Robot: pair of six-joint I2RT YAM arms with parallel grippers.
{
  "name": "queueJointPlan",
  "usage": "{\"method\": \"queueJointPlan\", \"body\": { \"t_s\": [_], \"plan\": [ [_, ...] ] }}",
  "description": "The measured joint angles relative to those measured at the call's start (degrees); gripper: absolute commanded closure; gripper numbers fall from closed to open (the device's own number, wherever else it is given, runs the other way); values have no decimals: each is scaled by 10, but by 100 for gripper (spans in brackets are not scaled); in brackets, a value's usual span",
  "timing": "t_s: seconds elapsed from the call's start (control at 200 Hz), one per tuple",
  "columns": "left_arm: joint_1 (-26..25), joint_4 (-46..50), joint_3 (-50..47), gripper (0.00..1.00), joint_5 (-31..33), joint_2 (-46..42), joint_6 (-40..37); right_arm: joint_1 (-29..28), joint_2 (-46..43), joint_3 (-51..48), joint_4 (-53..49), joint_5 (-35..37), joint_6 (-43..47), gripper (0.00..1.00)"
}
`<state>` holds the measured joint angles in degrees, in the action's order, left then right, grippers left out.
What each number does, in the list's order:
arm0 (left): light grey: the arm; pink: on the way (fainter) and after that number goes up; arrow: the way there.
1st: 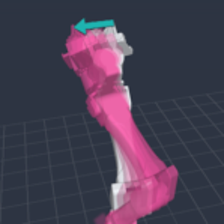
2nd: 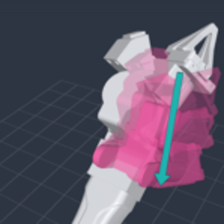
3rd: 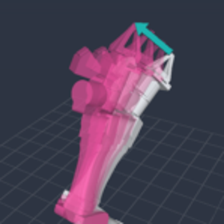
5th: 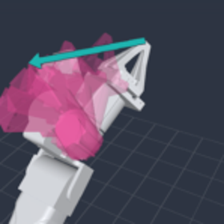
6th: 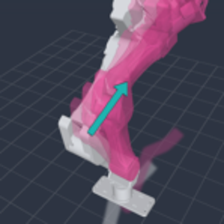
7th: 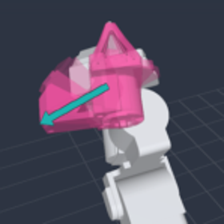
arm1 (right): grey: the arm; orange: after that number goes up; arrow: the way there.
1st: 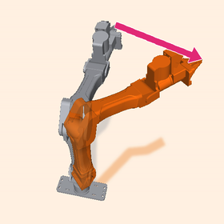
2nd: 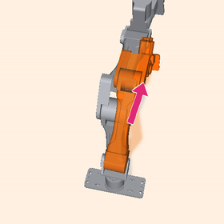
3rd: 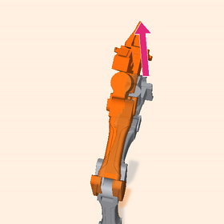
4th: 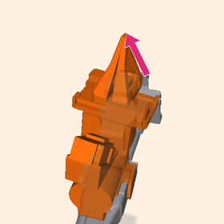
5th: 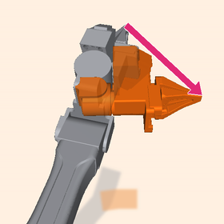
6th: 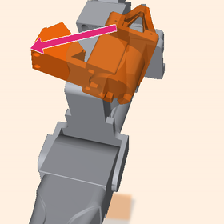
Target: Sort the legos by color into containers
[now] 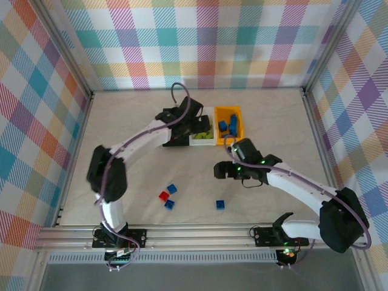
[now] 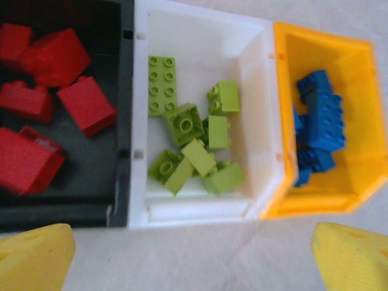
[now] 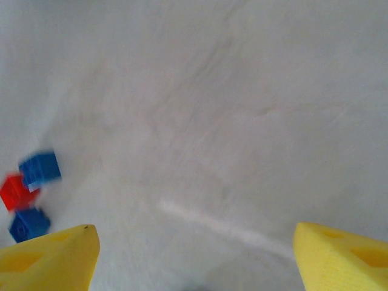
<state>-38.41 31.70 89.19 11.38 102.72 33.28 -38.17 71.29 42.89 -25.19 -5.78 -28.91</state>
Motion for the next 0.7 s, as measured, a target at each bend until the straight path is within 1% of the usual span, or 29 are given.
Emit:
{"method": "queueJointPlan", "body": {
  "t_s": [0.12,0.225,0.315,0.395,0.495,0.7],
  "plan": [
    [-24,-21,-100,0,2,-136,3,-70,23,-4,-19,17,2,17],
    [-41,-30,-190,0,3,-248,12,-106,38,-12,-35,33,2,18],
    [-43,-23,-259,0,10,-320,25,-137,55,-12,-48,44,0,19],
    [-42,-10,-310,0,20,-360,38,-162,67,-12,-56,54,-5,22],
    [-42,13,-359,0,29,-390,54,-183,78,-12,-67,67,-10,28],
    [-42,46,-404,0,49,-428,75,-203,98,-12,-82,87,-22,41]
  ]
}}
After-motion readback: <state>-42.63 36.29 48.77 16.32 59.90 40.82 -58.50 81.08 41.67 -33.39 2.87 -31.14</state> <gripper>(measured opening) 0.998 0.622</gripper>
